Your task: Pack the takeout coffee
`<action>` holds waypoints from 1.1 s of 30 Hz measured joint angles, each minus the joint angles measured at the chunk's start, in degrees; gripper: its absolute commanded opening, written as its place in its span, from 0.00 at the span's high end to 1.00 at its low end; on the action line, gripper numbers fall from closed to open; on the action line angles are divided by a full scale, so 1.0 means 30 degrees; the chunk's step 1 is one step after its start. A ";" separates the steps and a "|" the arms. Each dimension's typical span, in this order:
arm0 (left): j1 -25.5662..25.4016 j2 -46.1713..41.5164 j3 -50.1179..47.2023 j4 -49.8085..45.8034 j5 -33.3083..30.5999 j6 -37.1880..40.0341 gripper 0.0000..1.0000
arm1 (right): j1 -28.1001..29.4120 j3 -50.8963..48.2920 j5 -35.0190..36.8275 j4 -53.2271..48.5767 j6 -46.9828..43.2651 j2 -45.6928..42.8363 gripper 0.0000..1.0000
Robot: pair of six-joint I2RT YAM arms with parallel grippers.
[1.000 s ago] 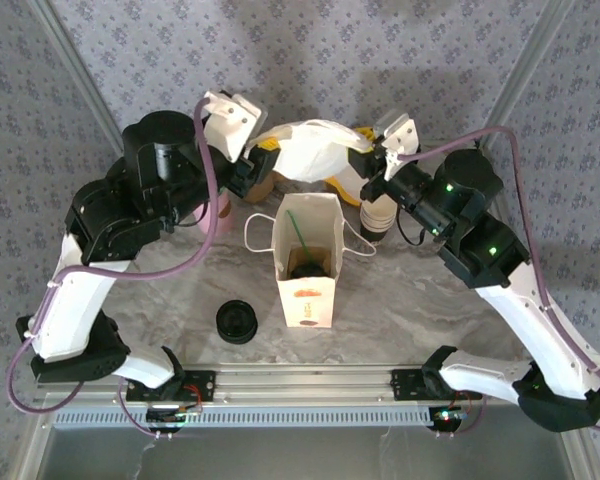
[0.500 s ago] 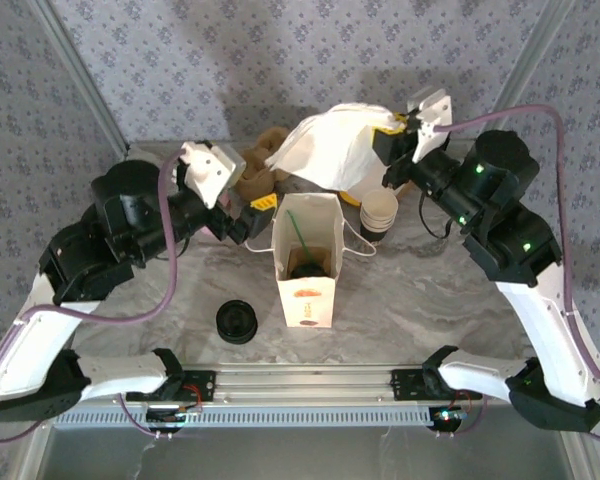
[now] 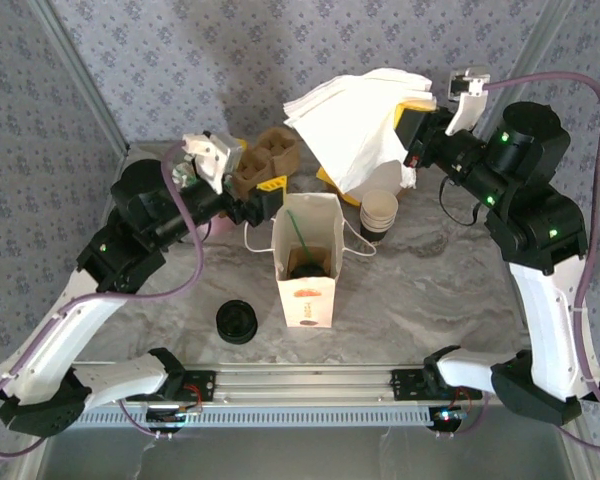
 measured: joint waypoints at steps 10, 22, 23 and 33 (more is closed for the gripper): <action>0.1122 0.2098 0.1559 0.0386 0.5115 0.0503 0.00 | -0.1559 0.0459 -0.3898 -0.0634 0.1362 0.0299 1.00; 0.1122 0.3053 0.4197 -0.0969 0.9806 0.3694 0.00 | -0.2339 0.0670 -0.8721 -0.0670 0.1792 0.0831 1.00; 0.1122 0.3133 0.4248 -0.1078 0.9894 0.3854 0.00 | -0.2339 0.0670 -0.8990 -0.0670 0.1792 0.0831 1.00; 0.1115 0.4503 0.6331 -0.3082 1.2313 0.3876 0.00 | -0.2484 0.0670 -0.9821 -0.0663 0.1778 0.0823 1.00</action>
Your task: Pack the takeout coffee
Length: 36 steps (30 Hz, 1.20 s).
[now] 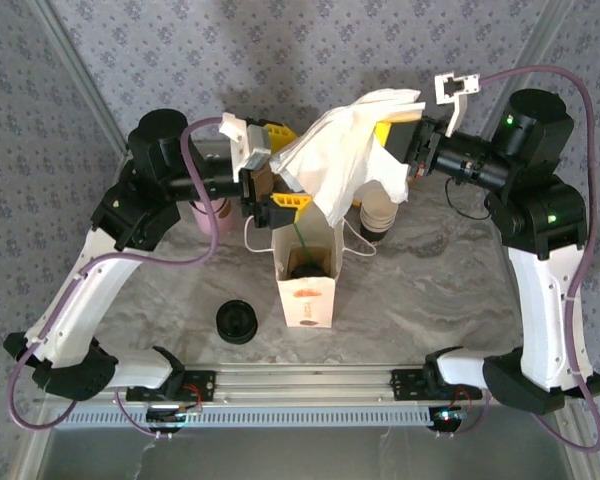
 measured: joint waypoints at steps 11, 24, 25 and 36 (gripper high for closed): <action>-0.1290 -0.1042 -0.2310 0.1093 -0.0911 -0.1158 0.00 | -0.0124 -0.0262 0.0816 0.0648 0.0306 -0.0109 1.00; -0.4138 -0.0947 -0.3621 0.4503 -0.6441 -0.1872 0.00 | -0.0117 -0.1763 0.1982 0.1902 0.1486 -0.0510 1.00; -0.4262 -0.0903 -0.3621 0.4699 -0.6834 -0.1945 0.00 | -0.0117 -0.1829 0.2076 0.1996 0.1537 -0.0525 1.00; -0.5537 -0.0597 -0.4153 0.6623 -1.1001 -0.3024 0.29 | 0.0029 -0.2616 0.2535 0.3242 0.2164 -0.0721 1.00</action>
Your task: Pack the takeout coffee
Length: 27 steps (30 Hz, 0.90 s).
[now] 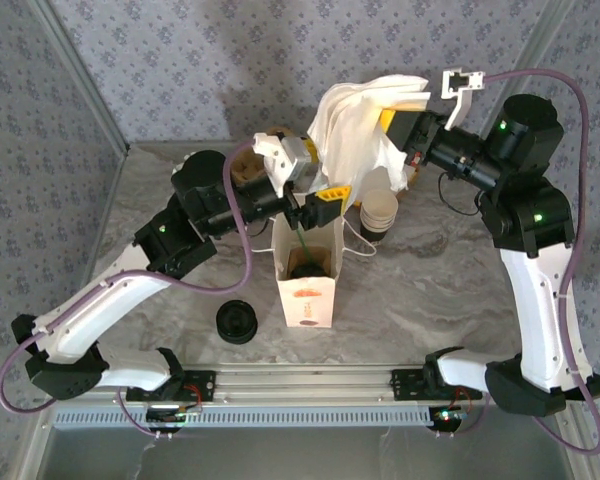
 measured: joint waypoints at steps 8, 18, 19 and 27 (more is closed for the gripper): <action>0.0000 0.0007 -0.0029 0.0415 -0.2630 -0.0430 0.57 | 0.0044 0.0000 -0.0015 -0.0015 -0.0007 -0.0204 1.00; -0.0015 0.0452 0.0036 0.0386 -0.3548 -0.0561 0.83 | 0.0087 -0.0066 -0.0007 -0.0051 -0.0007 -0.0401 1.00; -0.0015 0.0452 0.0036 0.0357 -0.3643 -0.0568 0.84 | 0.0087 -0.0066 -0.0007 -0.0080 -0.0015 -0.0408 1.00; -0.0015 0.0466 0.0925 -0.0007 -0.4401 -0.0918 0.94 | 0.0168 -0.0066 -0.0007 -0.0838 -0.0095 -0.0408 1.00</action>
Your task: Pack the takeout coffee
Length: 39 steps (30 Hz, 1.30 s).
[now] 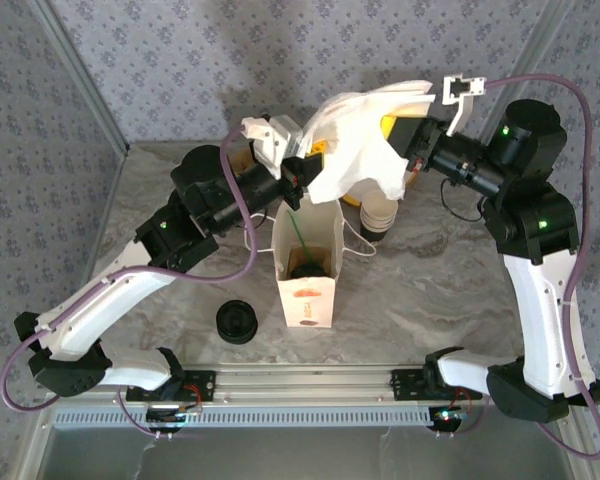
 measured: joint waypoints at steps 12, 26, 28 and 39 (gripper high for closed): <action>0.0000 0.1275 0.2433 -0.2076 -0.1923 -0.1508 1.00 | 0.1027 0.0000 -0.1392 -0.1734 -0.1566 0.0000 1.00; 0.0000 0.1406 0.4051 -0.5996 -0.2091 -0.1005 1.00 | 0.0721 0.0503 -0.0277 -0.3424 -0.3738 -0.0663 0.88; -0.0007 0.1435 0.4051 -0.6164 -0.2040 -0.1064 1.00 | 0.0721 0.0503 -0.0277 -0.3410 -0.3759 -0.0678 0.84; 0.0066 0.2025 0.4539 -0.6907 -0.2106 -0.2178 1.00 | 0.0721 0.0182 -0.0874 -0.2922 -0.3803 -0.1064 0.73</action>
